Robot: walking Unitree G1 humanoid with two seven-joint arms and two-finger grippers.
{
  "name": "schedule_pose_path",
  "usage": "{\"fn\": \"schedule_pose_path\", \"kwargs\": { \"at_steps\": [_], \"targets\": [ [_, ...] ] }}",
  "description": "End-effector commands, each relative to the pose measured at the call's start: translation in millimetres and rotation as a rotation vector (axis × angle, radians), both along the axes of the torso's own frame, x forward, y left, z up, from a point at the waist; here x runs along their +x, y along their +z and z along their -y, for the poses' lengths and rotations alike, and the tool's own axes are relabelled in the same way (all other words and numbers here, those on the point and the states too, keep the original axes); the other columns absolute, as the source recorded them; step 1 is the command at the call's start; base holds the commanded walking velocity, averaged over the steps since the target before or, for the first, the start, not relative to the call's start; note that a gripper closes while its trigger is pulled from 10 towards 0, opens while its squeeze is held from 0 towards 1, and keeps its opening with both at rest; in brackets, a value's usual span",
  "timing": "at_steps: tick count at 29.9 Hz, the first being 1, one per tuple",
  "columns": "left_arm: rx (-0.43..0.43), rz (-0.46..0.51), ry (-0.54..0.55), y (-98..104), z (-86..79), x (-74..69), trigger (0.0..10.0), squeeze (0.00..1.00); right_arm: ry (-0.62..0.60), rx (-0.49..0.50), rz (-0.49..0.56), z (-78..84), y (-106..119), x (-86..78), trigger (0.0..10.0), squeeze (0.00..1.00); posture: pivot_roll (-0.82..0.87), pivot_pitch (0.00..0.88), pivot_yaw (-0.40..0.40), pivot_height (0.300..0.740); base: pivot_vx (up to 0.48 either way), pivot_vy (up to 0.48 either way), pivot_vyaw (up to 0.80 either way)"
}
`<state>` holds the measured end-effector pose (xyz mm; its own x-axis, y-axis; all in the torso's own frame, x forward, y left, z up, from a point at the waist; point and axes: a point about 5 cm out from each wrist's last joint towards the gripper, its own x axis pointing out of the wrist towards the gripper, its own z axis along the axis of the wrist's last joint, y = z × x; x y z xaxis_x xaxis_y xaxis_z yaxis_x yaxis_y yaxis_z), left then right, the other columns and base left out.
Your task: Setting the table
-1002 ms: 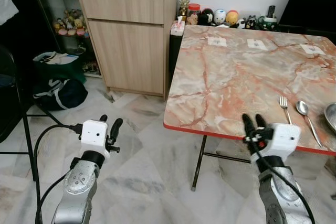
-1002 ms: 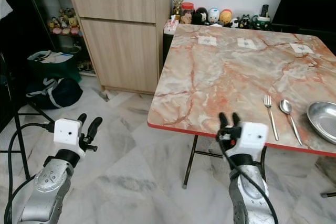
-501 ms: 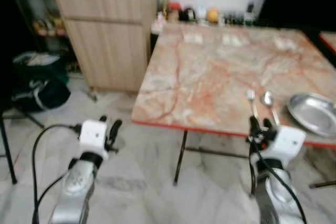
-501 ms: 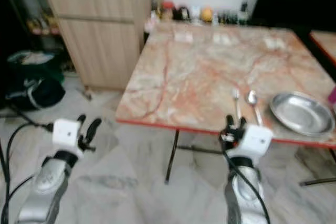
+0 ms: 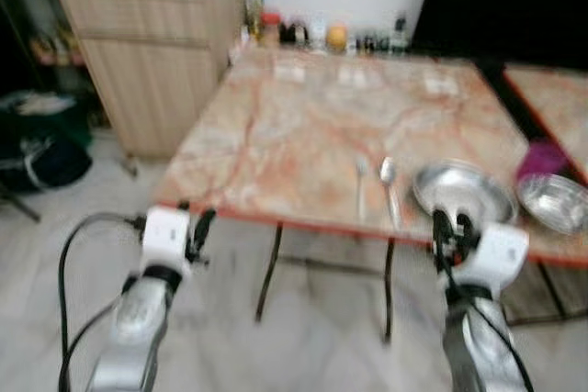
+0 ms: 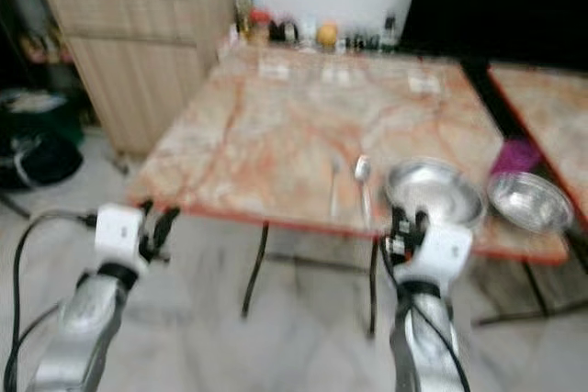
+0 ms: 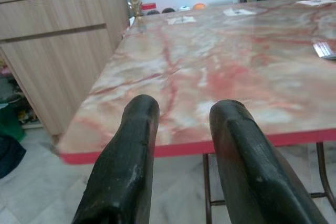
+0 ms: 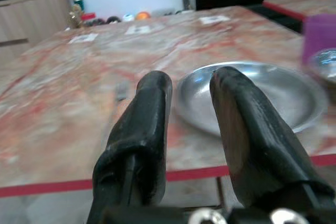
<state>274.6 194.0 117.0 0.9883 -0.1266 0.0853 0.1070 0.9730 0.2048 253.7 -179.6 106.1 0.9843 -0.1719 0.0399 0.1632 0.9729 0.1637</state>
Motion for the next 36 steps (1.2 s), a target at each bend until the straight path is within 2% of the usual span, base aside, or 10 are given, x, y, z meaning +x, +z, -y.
{"fn": "schedule_pose_path", "kwargs": {
  "at_steps": [1,20,25,31,33,34,35,36],
  "targets": [
    [-0.003,-0.005,-0.019,0,6.0,0.6,10.0,0.00,-0.029,-0.014,-0.013,7.3,-2,-3.3,10.0,0.00,0.09,0.000,-0.025,0.740,0.000,-0.364,0.00],
    [-0.020,-0.013,-0.013,-1,5.9,3.7,10.0,0.00,-0.081,-0.003,-0.103,14.6,-28,-21.4,10.0,0.00,0.08,0.000,-0.024,0.740,0.000,0.000,0.00],
    [-0.025,-0.011,-0.014,0,7.4,4.2,10.0,0.00,-0.143,0.053,-0.265,23.9,-62,-32.0,10.0,0.00,0.08,0.000,-0.028,0.740,0.000,0.000,0.00],
    [-0.027,-0.009,-0.011,0,7.6,4.4,10.0,0.00,-0.165,0.091,-0.321,29.5,-76,-35.1,10.0,0.00,0.09,0.000,-0.034,0.740,0.000,0.000,0.00],
    [-0.029,-0.006,-0.009,0,7.1,4.1,10.0,0.00,-0.119,0.068,-0.449,26.2,-99,-34.2,10.0,0.00,0.08,0.000,-0.033,0.740,0.000,0.000,0.00],
    [-0.031,-0.004,-0.010,1,7.7,4.2,10.0,0.00,-0.085,0.042,-0.561,23.7,-118,-35.1,10.0,0.00,0.08,0.000,-0.033,0.740,0.000,0.000,0.00],
    [-0.031,-0.004,-0.010,1,7.7,4.2,10.0,0.00,-0.085,0.042,-0.561,23.7,-118,-35.1,10.0,0.00,0.08,0.000,-0.033,0.740,0.000,0.000,0.00],
    [-0.034,-0.003,-0.014,1,9.0,4.8,10.0,0.00,-0.070,0.052,-0.625,22.3,-130,-34.9,10.0,0.00,0.08,0.000,-0.031,0.740,0.000,0.000,0.00]
  ]
}}
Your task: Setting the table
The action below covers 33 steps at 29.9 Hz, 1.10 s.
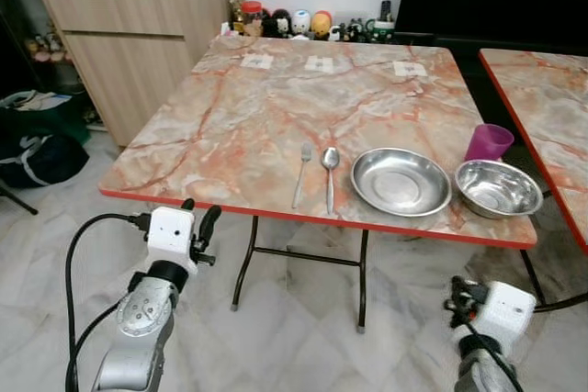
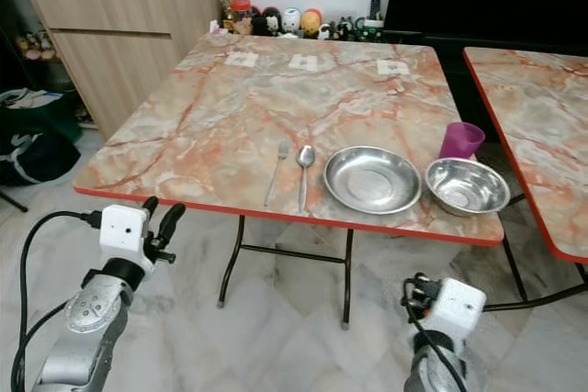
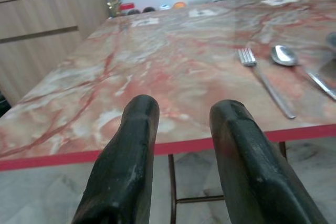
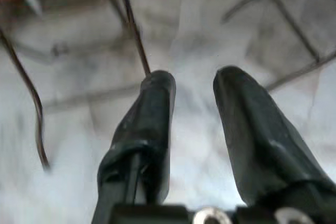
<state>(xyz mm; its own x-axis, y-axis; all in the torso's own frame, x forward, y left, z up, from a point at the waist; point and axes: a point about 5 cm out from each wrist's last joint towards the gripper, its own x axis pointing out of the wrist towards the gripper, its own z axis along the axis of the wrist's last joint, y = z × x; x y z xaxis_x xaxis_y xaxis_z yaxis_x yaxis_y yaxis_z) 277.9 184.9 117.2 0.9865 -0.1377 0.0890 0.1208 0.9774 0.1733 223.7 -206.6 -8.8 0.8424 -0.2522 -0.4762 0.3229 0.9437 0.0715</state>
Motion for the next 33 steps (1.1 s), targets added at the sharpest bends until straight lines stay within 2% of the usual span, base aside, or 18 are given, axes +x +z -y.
{"fn": "schedule_pose_path", "kwargs": {
  "at_steps": [1,6,12,15,19,20,24,29,30,33],
  "targets": [
    [-0.003,-0.002,-0.002,0,0.6,1.9,10.0,0.00,0.024,0.035,-0.099,-5.3,-19,-4.5,10.0,0.00,0.08,0.000,-0.031,0.740,0.000,0.000,0.00],
    [-0.010,0.003,-0.009,2,2.3,3.5,10.0,0.00,0.059,0.047,-0.217,-8.6,-42,-7.3,10.0,0.00,0.09,0.000,-0.031,0.740,0.000,0.000,0.00],
    [-0.010,0.007,-0.008,3,1.8,2.6,10.0,0.00,0.059,0.056,-0.230,-8.8,-47,-8.4,10.0,0.00,0.12,0.000,-0.039,0.740,0.000,0.000,0.00],
    [-0.011,0.004,-0.003,3,0.3,1.2,10.0,0.00,0.050,0.061,-0.167,-9.1,-44,-3.3,10.0,0.00,0.11,0.000,-0.037,0.740,0.000,0.000,0.00],
    [-0.020,-0.031,0.018,-7,-4.0,-1.5,10.0,0.00,0.060,-0.035,0.051,-4.9,-18,16.1,10.0,0.00,0.10,0.000,-0.036,0.740,0.000,0.000,0.00],
    [-0.022,-0.030,0.017,-7,-3.9,-1.8,10.0,0.00,0.061,-0.042,0.139,-4.3,-7,20.1,10.0,0.00,0.09,0.000,-0.036,0.740,0.000,0.000,0.00],
    [-0.031,-0.027,0.021,-7,-2.9,-2.8,10.0,0.00,0.067,-0.058,0.290,-0.9,12,20.6,10.0,0.00,0.09,0.000,-0.046,0.740,0.000,0.000,0.00],
    [-0.031,-0.039,0.023,-11,-2.9,-4.9,10.0,0.00,0.068,-0.068,0.348,1.5,20,21.0,10.0,0.00,0.08,0.000,-0.046,0.740,0.000,0.000,0.00],
    [-0.032,-0.047,0.025,-13,-3.1,-6.4,10.0,0.00,0.066,-0.075,0.393,1.4,30,22.8,10.0,0.00,0.08,0.000,-0.046,0.740,0.000,0.000,0.00],
    [-0.033,-0.059,0.029,-17,-4.1,-7.9,10.0,0.00,0.079,-0.082,0.440,-2.2,41,25.2,10.0,0.00,0.08,0.000,-0.046,0.740,0.000,0.000,0.00]
  ]
}}
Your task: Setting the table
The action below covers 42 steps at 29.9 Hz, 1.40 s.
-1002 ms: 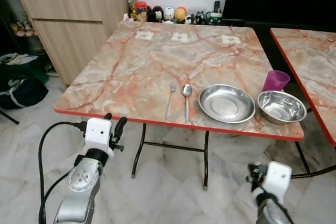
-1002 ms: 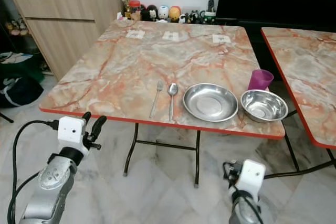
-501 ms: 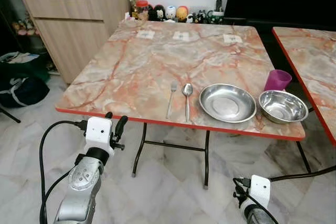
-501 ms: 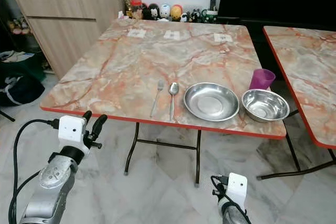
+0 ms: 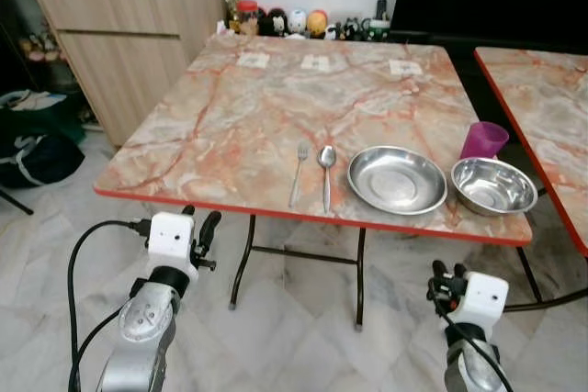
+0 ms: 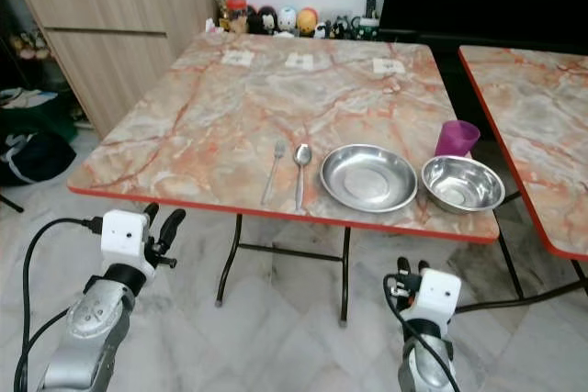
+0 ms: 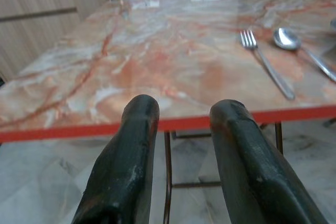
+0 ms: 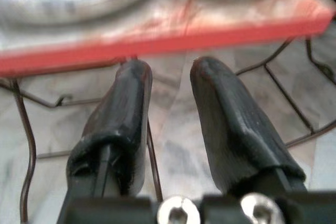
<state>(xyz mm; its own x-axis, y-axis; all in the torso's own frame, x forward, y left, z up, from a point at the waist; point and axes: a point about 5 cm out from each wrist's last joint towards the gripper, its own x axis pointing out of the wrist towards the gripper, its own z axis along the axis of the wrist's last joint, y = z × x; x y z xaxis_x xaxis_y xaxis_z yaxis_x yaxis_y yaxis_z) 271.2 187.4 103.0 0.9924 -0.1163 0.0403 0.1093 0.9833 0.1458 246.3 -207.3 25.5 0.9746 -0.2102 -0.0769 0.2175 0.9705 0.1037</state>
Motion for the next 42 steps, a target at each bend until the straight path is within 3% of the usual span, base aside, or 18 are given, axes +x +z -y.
{"fn": "schedule_pose_path", "kwargs": {
  "at_steps": [1,3,5,8,14,16,18,19,21,27,31,42],
  "targets": [
    [-0.011,-0.008,0.010,-3,-1.7,-1.4,10.0,0.00,0.017,-0.003,0.022,-4.4,6,2.2,10.0,0.00,0.07,0.000,-0.049,0.740,0.000,0.000,0.00],
    [-0.013,-0.006,0.010,-2,-1.5,-1.5,10.0,0.00,0.025,-0.004,-0.001,-7.1,2,-0.1,10.0,0.00,0.07,0.000,-0.049,0.740,0.000,0.000,0.00],
    [-0.015,0.003,0.008,0,0.0,-0.4,10.0,0.00,0.012,-0.023,-0.212,-6.9,-28,-10.9,10.0,0.00,0.08,0.000,-0.048,0.740,0.000,0.000,0.00],
    [-0.021,0.018,0.001,4,3.1,2.4,10.0,0.00,0.008,0.064,-0.364,-8.1,-57,-22.6,10.0,0.00,0.07,0.000,-0.046,0.740,0.000,0.000,0.00],
    [-0.044,0.052,-0.009,14,7.4,9.2,10.0,0.00,0.009,0.124,-0.599,-13.0,-83,-30.8,10.0,0.00,0.08,0.000,-0.044,0.740,0.000,0.000,0.00],
    [-0.045,0.052,-0.011,14,8.0,9.7,10.0,0.00,0.025,0.114,-0.627,-14.9,-85,-32.4,10.0,0.00,0.08,0.000,-0.046,0.740,0.000,0.000,0.00],
    [-0.040,0.055,-0.023,14,9.7,11.2,10.0,0.00,0.080,0.087,-0.745,-25.1,-98,-46.9,10.0,0.00,0.09,0.000,-0.049,0.740,0.000,0.000,0.00],
    [-0.040,0.055,-0.023,14,9.7,11.2,10.0,0.00,0.080,0.087,-0.745,-25.1,-98,-46.9,10.0,0.00,0.09,0.000,-0.049,0.740,0.000,0.000,0.00],
    [-0.038,0.054,-0.022,15,9.8,10.6,10.0,0.00,0.096,0.059,-0.827,-30.0,-109,-63.6,10.0,0.00,0.10,0.000,-0.056,0.740,0.000,0.000,0.00],
    [-0.041,0.048,-0.017,13,10.2,7.9,10.0,0.00,0.097,0.108,-0.828,-38.8,-115,-75.8,10.0,0.00,0.08,0.000,-0.054,0.740,0.000,-0.254,0.00],
    [-0.055,0.039,-0.025,10,12.9,8.3,10.0,0.00,0.068,0.115,-0.868,-33.7,-121,-90.6,10.0,0.00,0.08,0.000,-0.057,0.740,0.000,0.000,0.00],
    [-0.072,0.028,-0.034,9,14.2,5.9,10.0,0.00,0.106,0.111,-0.852,-50.3,-114,-69.0,10.0,0.00,0.08,0.000,-0.061,0.740,0.000,0.000,-0.22]
  ]
}}
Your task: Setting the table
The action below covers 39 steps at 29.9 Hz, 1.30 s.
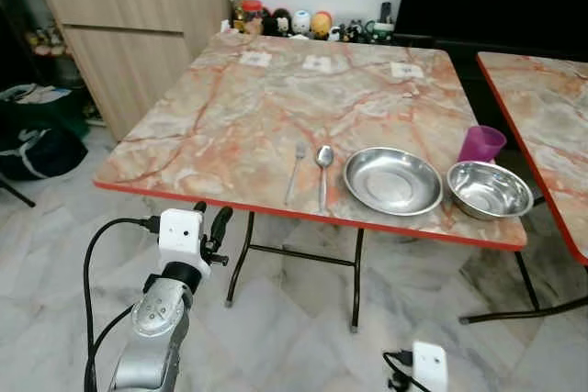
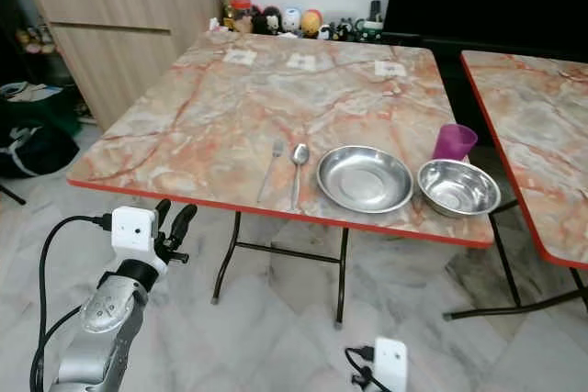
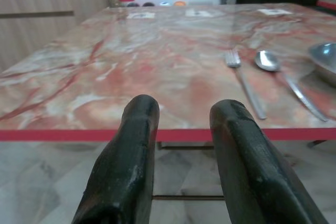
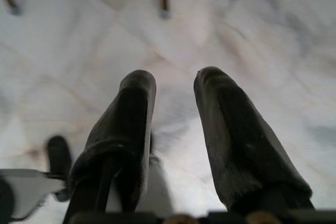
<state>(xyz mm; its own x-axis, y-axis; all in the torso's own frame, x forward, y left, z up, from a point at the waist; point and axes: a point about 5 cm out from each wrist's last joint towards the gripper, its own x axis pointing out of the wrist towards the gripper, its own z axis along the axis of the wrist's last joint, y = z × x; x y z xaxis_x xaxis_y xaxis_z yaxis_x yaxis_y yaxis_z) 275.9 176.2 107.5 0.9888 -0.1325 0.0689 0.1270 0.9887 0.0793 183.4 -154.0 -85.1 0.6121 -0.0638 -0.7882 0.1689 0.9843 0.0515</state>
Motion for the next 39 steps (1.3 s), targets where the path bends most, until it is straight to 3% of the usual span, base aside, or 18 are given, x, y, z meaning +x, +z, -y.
{"fn": "schedule_pose_path", "kwargs": {
  "at_steps": [1,7,23,26,35,39],
  "targets": [
    [-0.003,0.008,-0.014,4,3.0,1.4,10.0,0.00,0.010,-0.008,-0.026,1.3,-3,-4.9,10.0,0.00,0.09,0.000,-0.061,0.740,0.000,0.000,-0.79],
    [-0.007,0.000,-0.008,4,1.6,2.4,10.0,0.00,0.050,0.002,-0.016,-9.9,0,1.4,10.0,0.00,0.08,0.000,-0.063,0.740,0.000,0.000,-0.77],
    [-0.005,0.009,-0.013,5,1.6,2.1,10.0,0.00,0.047,0.015,-0.031,-11.3,-1,0.6,10.0,0.00,0.09,0.000,-0.058,0.740,0.000,0.000,-0.78],
    [0.047,0.027,0.004,8,-0.5,3.1,10.0,0.00,0.053,0.017,-0.028,-12.2,0,1.9,10.0,0.00,0.10,0.000,-0.058,0.740,0.000,-0.442,-0.78],
    [0.009,0.027,-0.008,10,-0.2,3.9,10.0,0.00,0.046,0.014,-0.020,-11.4,0,3.0,10.0,0.00,0.10,0.000,-0.055,0.740,0.000,-0.148,-0.74],
    [0.013,0.032,-0.009,12,-1.1,5.2,10.0,0.00,0.043,0.021,-0.010,-12.6,1,4.2,10.0,0.00,0.11,0.000,-0.049,0.740,0.000,0.000,0.00]
  ]
}}
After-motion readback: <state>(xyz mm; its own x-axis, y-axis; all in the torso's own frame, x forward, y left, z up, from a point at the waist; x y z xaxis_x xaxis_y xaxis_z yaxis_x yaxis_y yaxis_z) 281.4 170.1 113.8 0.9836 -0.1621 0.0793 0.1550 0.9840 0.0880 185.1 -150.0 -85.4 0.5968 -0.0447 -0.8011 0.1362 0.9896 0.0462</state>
